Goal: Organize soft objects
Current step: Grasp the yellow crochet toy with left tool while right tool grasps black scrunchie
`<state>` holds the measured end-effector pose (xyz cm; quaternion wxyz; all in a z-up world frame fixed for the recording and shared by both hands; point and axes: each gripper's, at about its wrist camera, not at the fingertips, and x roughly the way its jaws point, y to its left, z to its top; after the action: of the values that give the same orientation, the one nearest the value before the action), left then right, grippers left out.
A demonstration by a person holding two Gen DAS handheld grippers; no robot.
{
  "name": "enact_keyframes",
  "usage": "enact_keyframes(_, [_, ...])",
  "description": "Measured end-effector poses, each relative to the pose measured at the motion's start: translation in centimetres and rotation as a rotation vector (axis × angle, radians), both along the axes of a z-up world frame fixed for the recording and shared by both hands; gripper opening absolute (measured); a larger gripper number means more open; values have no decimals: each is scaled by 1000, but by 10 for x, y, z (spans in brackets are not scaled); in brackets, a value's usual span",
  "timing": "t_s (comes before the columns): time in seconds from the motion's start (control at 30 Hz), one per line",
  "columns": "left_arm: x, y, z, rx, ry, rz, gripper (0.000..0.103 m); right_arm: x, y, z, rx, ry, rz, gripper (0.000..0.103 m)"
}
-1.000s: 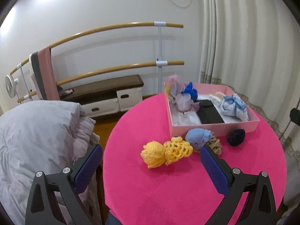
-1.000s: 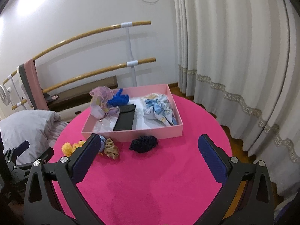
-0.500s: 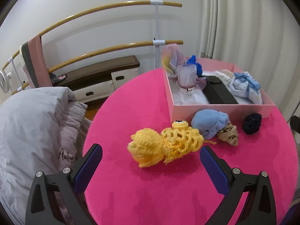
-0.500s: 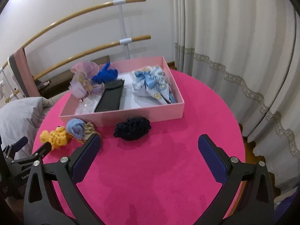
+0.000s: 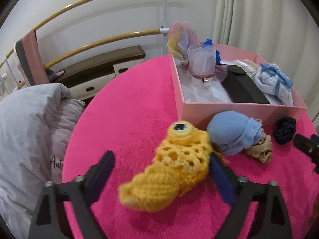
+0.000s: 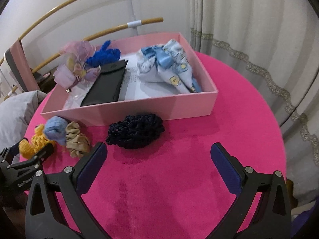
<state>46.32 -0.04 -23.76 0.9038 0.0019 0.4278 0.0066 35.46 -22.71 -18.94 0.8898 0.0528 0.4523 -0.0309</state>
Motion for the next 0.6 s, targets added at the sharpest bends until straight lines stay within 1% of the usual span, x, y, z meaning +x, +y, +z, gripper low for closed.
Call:
enact_keyframes(0.03, [5, 0, -3, -10, 13, -7, 72, 4, 1, -4, 2, 8, 5, 103])
enact_keyframes(0.07, [7, 2, -4, -18, 21, -12, 63, 8, 2, -7, 5, 12, 9, 103])
enact_keyframes(0.1, [10, 2, -5, -23, 20, -17, 62, 10, 3, -8, 7, 15, 11, 103])
enact_keyframes(0.13, [11, 2, -6, -25, 16, -21, 59, 14, 4, -12, 8, 20, 16, 100])
enact_keyframes(0.17, [10, 2, -5, -28, 15, -27, 53, 17, 5, -14, 8, 25, 19, 98])
enact_keyframes(0.2, [12, 1, -6, -28, 12, -32, 49, 20, 6, -16, 9, 30, 24, 94])
enact_keyframes(0.3, [11, -1, -6, -25, 9, -40, 41, 26, 10, -20, 16, 32, 34, 84])
enact_keyframes(0.33, [9, -1, -6, -26, 9, -42, 39, 27, 12, -20, 11, 27, 42, 77])
enact_keyframes(0.37, [7, -1, -5, -28, 10, -42, 36, 27, 15, -20, 15, 23, 51, 73])
enact_keyframes(0.4, [5, 0, -4, -30, 10, -41, 33, 26, 15, -19, 18, 20, 55, 65])
enact_keyframes(0.43, [2, 2, -3, -32, 10, -40, 32, 26, 16, -19, 20, 17, 60, 53])
enact_keyframes(0.47, [-2, 3, -2, -35, 11, -37, 31, 25, 17, -18, 28, 11, 66, 47])
enact_keyframes(0.5, [-4, 4, -2, -38, 13, -37, 30, 25, 17, -18, 37, 10, 71, 37])
enact_keyframes(0.53, [-6, 4, 0, -40, 14, -37, 29, 25, 17, -18, 42, 9, 74, 31])
enact_keyframes(0.6, [-13, 6, 4, -44, 14, -33, 28, 22, 17, -17, 50, 9, 81, 24])
